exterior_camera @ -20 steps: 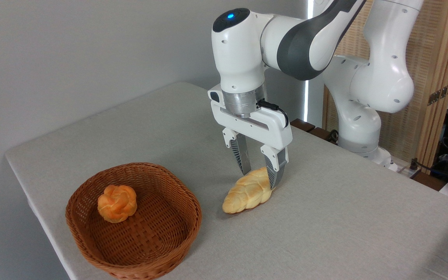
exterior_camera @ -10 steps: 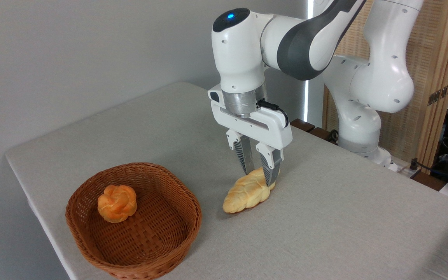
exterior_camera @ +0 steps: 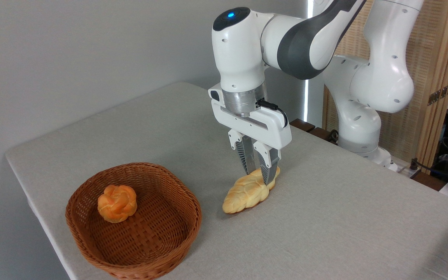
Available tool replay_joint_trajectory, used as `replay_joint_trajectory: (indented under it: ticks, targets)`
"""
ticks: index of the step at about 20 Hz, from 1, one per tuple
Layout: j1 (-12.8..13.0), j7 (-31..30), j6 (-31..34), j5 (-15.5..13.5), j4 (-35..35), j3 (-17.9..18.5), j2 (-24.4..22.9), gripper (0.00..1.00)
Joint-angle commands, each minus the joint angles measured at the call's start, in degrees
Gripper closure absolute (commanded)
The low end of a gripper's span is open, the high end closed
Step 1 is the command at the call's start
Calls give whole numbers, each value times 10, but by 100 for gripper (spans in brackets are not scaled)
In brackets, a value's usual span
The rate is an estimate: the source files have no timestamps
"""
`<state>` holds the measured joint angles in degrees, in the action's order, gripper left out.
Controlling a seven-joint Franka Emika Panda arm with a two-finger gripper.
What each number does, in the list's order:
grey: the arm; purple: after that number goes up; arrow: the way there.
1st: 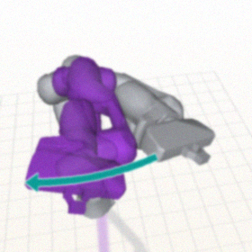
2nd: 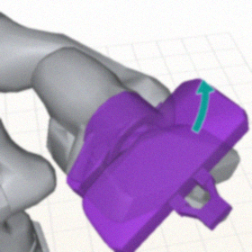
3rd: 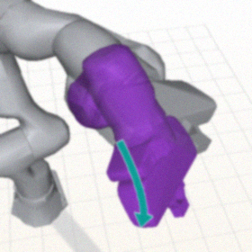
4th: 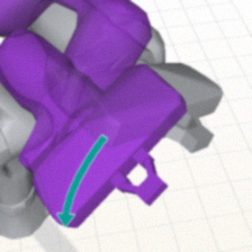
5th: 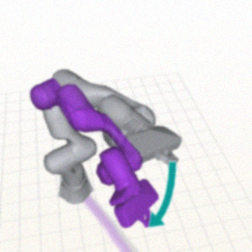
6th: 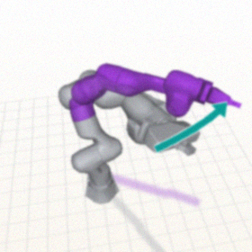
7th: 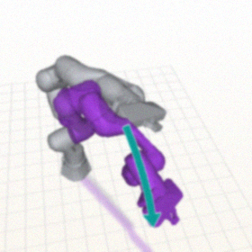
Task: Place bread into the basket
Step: 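Lift the held roll and carry it over the wicker basket, then lower the roll into the basket beside the pastry and open the gripper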
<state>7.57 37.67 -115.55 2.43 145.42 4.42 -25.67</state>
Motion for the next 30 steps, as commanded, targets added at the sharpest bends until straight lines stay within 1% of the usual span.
replay_joint_trajectory:
  ticks: [1,3,4,8,12,15,16,18,19,21,23,25,26,28,30]
  targets:
    - [4,17,-13,16,-5,7,-10,61]
    - [4,22,-13,26,-14,6,-10,63]
    - [4,23,-12,26,-20,6,-10,64]
    - [4,23,-10,25,-39,7,-10,64]
    - [3,20,-8,26,-79,8,-11,64]
    - [-1,21,-8,25,-117,9,-9,63]
    - [-2,19,-8,24,-137,9,-3,59]
    - [-1,4,-6,22,-184,8,36,36]
    - [-1,0,-4,22,-200,9,52,32]
    - [2,0,-5,18,-238,8,79,33]
    - [6,2,-12,15,-270,9,108,36]
    - [16,3,-14,-3,-308,9,145,37]
    - [16,0,-14,-11,-325,9,162,37]
    - [16,-1,-24,-13,-346,4,192,38]
    - [16,-3,-36,-13,-348,0,206,37]
